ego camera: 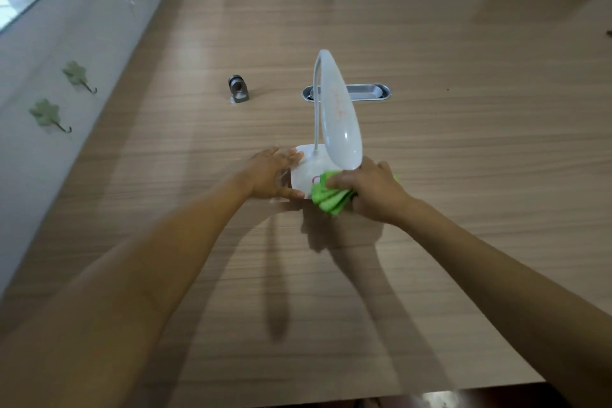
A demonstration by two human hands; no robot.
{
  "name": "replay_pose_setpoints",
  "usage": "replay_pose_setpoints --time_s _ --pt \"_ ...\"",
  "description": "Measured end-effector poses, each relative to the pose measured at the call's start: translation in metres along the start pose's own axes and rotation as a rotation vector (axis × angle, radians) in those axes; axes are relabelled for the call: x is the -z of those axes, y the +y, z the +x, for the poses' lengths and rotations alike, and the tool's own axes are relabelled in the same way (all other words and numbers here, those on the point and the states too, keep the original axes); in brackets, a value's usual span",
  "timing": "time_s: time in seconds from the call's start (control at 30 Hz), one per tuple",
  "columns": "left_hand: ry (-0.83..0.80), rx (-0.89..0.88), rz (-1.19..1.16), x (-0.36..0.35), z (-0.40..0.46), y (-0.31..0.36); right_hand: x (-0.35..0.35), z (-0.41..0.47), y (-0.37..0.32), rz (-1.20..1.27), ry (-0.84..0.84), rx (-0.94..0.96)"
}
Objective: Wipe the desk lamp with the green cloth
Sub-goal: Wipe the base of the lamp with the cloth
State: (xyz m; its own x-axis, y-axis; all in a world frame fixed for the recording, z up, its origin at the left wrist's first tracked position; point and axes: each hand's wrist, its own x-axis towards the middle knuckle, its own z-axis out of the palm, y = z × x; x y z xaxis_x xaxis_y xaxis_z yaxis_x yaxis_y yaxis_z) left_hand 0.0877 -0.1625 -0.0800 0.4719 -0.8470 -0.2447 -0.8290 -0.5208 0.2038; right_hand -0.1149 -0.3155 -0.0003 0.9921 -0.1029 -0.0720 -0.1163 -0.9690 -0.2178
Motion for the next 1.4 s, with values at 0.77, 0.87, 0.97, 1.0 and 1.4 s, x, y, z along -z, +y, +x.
replay_pose_setpoints --time_s 0.77,0.87,0.97,1.0,1.4 --pt "-0.042 0.004 0.000 0.016 -0.008 0.017 0.002 0.061 0.006 1.107 0.088 -0.682" --pt "-0.055 0.021 -0.039 0.016 -0.009 0.016 -0.001 0.049 0.016 0.666 0.125 -0.736" --pt "-0.074 0.037 -0.048 0.018 -0.010 0.017 0.005 0.048 0.037 0.658 0.200 -0.822" --pt "-0.082 0.031 -0.039 0.020 -0.012 0.020 0.009 0.050 0.040 0.719 0.234 -0.826" --pt "-0.073 0.055 -0.052 0.010 -0.004 0.013 0.012 0.061 0.032 0.639 0.248 -0.799"
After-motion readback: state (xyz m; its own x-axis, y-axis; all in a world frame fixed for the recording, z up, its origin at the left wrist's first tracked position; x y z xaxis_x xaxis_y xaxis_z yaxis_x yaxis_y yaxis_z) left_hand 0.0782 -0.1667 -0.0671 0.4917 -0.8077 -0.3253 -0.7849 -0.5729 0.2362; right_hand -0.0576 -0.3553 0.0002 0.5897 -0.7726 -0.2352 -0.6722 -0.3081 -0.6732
